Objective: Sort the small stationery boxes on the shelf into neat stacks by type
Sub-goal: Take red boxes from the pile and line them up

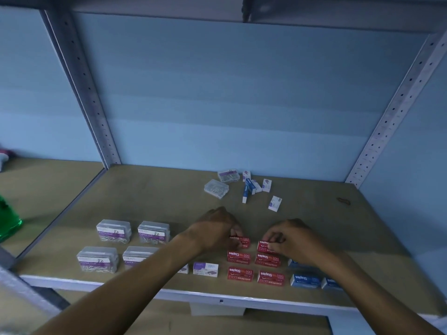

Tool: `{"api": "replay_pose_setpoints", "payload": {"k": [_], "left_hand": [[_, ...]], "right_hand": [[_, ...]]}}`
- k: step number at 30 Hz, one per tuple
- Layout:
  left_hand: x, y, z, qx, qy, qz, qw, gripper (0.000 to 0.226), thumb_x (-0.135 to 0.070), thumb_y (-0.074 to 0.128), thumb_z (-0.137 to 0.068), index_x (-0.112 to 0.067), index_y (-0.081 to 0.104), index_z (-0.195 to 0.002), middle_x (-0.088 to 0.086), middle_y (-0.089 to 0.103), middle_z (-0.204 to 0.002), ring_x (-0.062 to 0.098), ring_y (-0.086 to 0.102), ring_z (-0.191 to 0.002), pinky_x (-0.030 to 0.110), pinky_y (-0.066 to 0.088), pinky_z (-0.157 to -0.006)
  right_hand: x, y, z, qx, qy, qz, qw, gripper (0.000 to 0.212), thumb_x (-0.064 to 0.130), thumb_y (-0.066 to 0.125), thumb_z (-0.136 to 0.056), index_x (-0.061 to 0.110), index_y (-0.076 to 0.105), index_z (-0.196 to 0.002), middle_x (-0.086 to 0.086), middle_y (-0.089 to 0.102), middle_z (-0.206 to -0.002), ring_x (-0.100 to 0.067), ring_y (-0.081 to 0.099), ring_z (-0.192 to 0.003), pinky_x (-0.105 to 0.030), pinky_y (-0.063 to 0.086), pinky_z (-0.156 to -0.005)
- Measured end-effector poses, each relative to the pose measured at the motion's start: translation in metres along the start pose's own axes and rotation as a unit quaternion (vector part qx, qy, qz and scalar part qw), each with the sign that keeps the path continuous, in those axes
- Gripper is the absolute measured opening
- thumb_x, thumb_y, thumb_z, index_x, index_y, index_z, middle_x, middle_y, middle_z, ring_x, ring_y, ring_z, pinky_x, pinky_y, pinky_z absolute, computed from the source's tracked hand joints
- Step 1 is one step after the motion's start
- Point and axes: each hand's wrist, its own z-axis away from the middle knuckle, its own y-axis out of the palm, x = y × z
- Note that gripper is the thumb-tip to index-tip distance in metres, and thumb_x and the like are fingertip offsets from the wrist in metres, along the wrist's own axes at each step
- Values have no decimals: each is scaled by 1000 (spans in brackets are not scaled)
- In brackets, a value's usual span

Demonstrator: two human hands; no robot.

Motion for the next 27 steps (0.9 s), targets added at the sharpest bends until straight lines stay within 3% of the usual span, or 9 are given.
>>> {"api": "replay_pose_setpoints", "payload": {"k": [3, 7, 11, 13, 18, 22, 27], "left_hand": [[0, 0, 2, 20, 5, 8, 1000, 27, -49, 62, -89, -32, 71, -107, -11, 69, -114, 11, 57, -107, 32, 51, -95], [1, 0, 3, 22, 16, -5, 1000, 29, -53, 61, -88, -32, 71, -106, -12, 69, -112, 9, 56, -106, 30, 50, -94], [0, -4, 0, 24, -52, 73, 996, 38, -66, 55, -84, -34, 71, -96, -20, 69, -92, -5, 61, -83, 16, 51, -73], [2, -8, -2, 7, -81, 95, 992, 40, -67, 51, -86, -33, 71, -94, -18, 69, -93, -5, 61, -81, 14, 46, -69], [8, -18, -16, 24, -77, 46, 996, 34, -51, 52, -93, -23, 70, -99, -3, 70, -107, 12, 63, -93, 33, 54, -85], [18, -16, -26, 14, -83, 12, 996, 38, -51, 54, -93, -24, 64, -117, -2, 63, -127, 15, 60, -112, 32, 51, -96], [17, -10, -54, -23, -96, 21, 995, 47, -42, 58, -92, -22, 53, -134, 4, 55, -140, 24, 54, -125, 39, 48, -102]], "right_hand": [[-2, 2, 1, -4, 0, -13, 1000, 10, 30, 78, -86, 38, 77, -91, 21, 72, -82, 10, 64, -80, -8, 47, -65], [-6, 2, 2, 3, -3, -26, 1000, 9, 34, 77, -86, 40, 76, -93, 21, 72, -87, 10, 65, -83, -10, 51, -72], [-10, -2, 0, -9, 15, -55, 998, 8, 39, 72, -90, 41, 74, -98, 23, 72, -93, 8, 66, -86, -14, 52, -75], [-12, -3, -4, -23, 33, -62, 997, 8, 38, 71, -91, 43, 72, -98, 23, 70, -93, 6, 65, -86, -13, 48, -73], [-22, -5, -16, -41, 56, -40, 997, 16, 37, 70, -92, 43, 69, -107, 21, 65, -99, 2, 62, -89, -22, 51, -80], [-27, -4, -32, -57, 58, -9, 997, 24, 38, 69, -91, 42, 67, -114, 20, 64, -106, 2, 59, -94, -25, 52, -87], [-16, -16, -69, -143, 5, 24, 989, 40, 29, 67, -91, 32, 63, -130, 1, 67, -125, -15, 63, -106, -35, 56, -88]]}}
